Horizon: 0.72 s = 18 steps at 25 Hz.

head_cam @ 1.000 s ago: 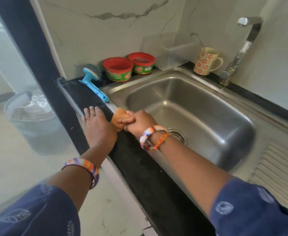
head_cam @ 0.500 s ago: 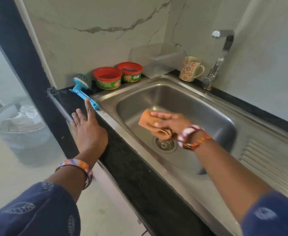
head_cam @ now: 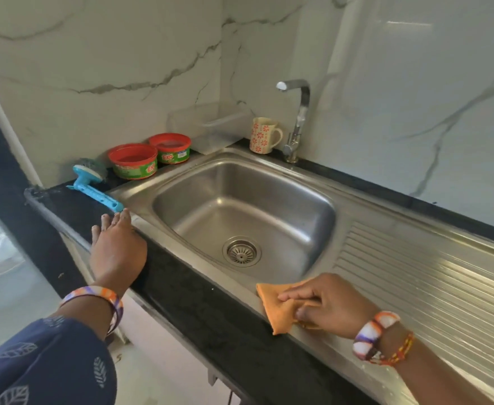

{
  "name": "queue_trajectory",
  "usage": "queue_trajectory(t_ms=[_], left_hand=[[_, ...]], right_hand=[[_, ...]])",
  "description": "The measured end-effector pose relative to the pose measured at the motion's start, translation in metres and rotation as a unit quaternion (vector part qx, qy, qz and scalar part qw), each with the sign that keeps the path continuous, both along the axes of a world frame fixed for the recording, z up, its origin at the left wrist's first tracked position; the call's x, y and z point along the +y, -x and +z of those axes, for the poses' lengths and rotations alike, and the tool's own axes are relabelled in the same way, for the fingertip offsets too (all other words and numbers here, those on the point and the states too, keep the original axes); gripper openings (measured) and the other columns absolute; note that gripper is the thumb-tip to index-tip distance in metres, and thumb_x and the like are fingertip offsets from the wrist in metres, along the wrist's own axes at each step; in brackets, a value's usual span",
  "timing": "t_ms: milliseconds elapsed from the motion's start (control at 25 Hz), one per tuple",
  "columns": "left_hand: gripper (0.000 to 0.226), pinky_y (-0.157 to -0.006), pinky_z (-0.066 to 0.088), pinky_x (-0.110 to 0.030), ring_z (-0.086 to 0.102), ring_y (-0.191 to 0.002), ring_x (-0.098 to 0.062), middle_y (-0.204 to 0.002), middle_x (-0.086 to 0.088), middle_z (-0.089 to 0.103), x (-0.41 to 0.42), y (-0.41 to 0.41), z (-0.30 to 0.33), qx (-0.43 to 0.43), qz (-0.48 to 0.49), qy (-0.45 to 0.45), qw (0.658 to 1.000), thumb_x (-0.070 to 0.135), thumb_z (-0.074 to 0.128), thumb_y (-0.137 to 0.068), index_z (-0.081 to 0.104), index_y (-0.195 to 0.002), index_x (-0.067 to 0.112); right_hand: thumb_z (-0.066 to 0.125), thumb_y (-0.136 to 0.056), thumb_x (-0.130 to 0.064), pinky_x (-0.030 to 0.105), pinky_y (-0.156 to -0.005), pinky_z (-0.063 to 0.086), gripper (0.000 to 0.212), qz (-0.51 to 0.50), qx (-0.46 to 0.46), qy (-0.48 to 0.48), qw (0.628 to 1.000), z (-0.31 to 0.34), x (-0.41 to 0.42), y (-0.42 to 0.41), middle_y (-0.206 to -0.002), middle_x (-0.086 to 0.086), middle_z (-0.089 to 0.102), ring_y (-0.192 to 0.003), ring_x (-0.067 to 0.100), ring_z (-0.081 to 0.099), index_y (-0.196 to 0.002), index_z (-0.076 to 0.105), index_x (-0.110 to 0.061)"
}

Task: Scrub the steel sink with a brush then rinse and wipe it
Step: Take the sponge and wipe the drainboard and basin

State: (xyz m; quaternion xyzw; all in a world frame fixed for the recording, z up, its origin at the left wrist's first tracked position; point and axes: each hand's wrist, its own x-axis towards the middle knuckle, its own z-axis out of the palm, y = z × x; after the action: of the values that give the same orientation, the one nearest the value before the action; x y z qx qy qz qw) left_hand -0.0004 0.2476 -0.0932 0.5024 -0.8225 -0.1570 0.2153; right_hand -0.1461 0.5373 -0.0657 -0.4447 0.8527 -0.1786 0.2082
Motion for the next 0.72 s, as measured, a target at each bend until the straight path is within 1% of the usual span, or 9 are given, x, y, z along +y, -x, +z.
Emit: queue_trajectory(t_ms=[120,160,280,400,480,520,600,640,720], left_hand=[[0.05,-0.116,0.021,-0.049,0.018,-0.143,-0.034,-0.153,-0.015,0.027,0.004,-0.001,0.004,0.005,0.012,-0.01,1.0,0.004,0.033,-0.095,0.031,-0.146,0.005],[0.05,-0.116,0.022,-0.05,0.02,-0.142,-0.035,-0.152,-0.016,0.029,0.003,-0.001,0.003,0.004,0.012,-0.012,1.0,0.004,0.033,-0.095,0.033,-0.145,0.005],[0.05,-0.114,0.024,-0.051,0.023,-0.141,-0.035,-0.149,-0.017,0.033,0.001,0.0,0.002,0.004,0.014,-0.028,1.0,0.003,0.034,-0.094,0.034,-0.144,0.003],[0.052,-0.115,0.023,-0.05,0.022,-0.141,-0.035,-0.151,-0.017,0.031,0.004,0.002,0.004,0.004,0.019,-0.027,0.999,0.001,0.036,-0.093,0.032,-0.145,0.002],[0.054,-0.117,0.02,-0.047,0.019,-0.142,-0.034,-0.152,-0.017,0.028,0.006,0.005,0.006,0.011,0.027,-0.016,0.999,-0.002,0.035,-0.091,0.031,-0.145,0.002],[0.054,-0.118,0.018,-0.046,0.017,-0.143,-0.034,-0.153,-0.016,0.026,0.006,0.006,0.005,0.019,0.036,-0.015,0.999,-0.003,0.034,-0.091,0.031,-0.145,0.001],[0.054,-0.12,0.013,-0.043,0.012,-0.145,-0.032,-0.155,-0.016,0.023,0.003,0.007,0.002,0.044,0.044,-0.011,0.998,-0.003,0.031,-0.091,0.03,-0.145,0.001],[0.053,-0.121,0.01,-0.042,0.009,-0.146,-0.03,-0.155,-0.015,0.022,-0.002,0.008,-0.002,0.058,0.04,-0.002,0.997,-0.002,0.03,-0.092,0.029,-0.145,0.001],[0.053,-0.122,0.003,-0.037,0.004,-0.147,-0.024,-0.156,-0.012,0.019,-0.011,0.008,-0.01,0.081,0.022,0.014,0.996,0.0,0.029,-0.094,0.027,-0.147,0.002]], right_hand=[[0.067,-0.079,-0.02,0.013,-0.09,0.044,0.035,-0.008,0.0,0.03,1.0,-0.013,-0.019,-0.006,-0.112,-0.013,0.069,-0.106,0.0,0.061,-0.11,0.068,-0.036],[0.067,-0.08,-0.019,0.01,-0.088,0.043,0.034,-0.008,-0.007,0.046,0.999,-0.017,-0.026,-0.006,-0.112,-0.01,0.069,-0.106,0.0,0.061,-0.111,0.068,-0.033],[0.064,-0.084,-0.018,-0.004,-0.076,0.033,0.032,-0.006,-0.01,0.09,0.996,-0.022,-0.052,-0.011,-0.114,-0.005,0.069,-0.105,-0.002,0.059,-0.115,0.067,-0.026],[0.06,-0.087,-0.013,-0.001,-0.078,0.034,0.033,0.014,-0.028,0.108,0.994,-0.023,-0.084,-0.012,-0.12,-0.001,0.066,-0.112,0.007,0.059,-0.119,0.065,-0.02],[0.058,-0.086,-0.008,-0.007,-0.075,0.033,0.034,0.024,-0.058,0.128,0.99,-0.027,-0.107,-0.01,-0.122,0.003,0.065,-0.11,0.004,0.058,-0.119,0.065,-0.014],[0.058,-0.086,-0.007,-0.008,-0.078,0.033,0.034,0.027,-0.071,0.136,0.988,-0.029,-0.119,-0.01,-0.122,0.004,0.065,-0.107,0.001,0.056,-0.119,0.065,-0.013],[0.058,-0.086,-0.005,0.002,-0.095,0.037,0.036,0.029,-0.102,0.154,0.982,-0.035,-0.143,-0.013,-0.125,0.004,0.063,-0.113,0.0,0.054,-0.121,0.063,-0.012],[0.058,-0.086,-0.004,0.006,-0.101,0.033,0.037,0.035,-0.119,0.161,0.979,-0.038,-0.156,-0.014,-0.129,0.003,0.06,-0.118,0.0,0.05,-0.122,0.062,-0.011],[0.058,-0.087,-0.003,0.009,-0.107,0.027,0.039,0.057,-0.142,0.163,0.975,-0.041,-0.179,-0.015,-0.134,0.001,0.054,-0.121,-0.004,0.042,-0.125,0.059,-0.01]])
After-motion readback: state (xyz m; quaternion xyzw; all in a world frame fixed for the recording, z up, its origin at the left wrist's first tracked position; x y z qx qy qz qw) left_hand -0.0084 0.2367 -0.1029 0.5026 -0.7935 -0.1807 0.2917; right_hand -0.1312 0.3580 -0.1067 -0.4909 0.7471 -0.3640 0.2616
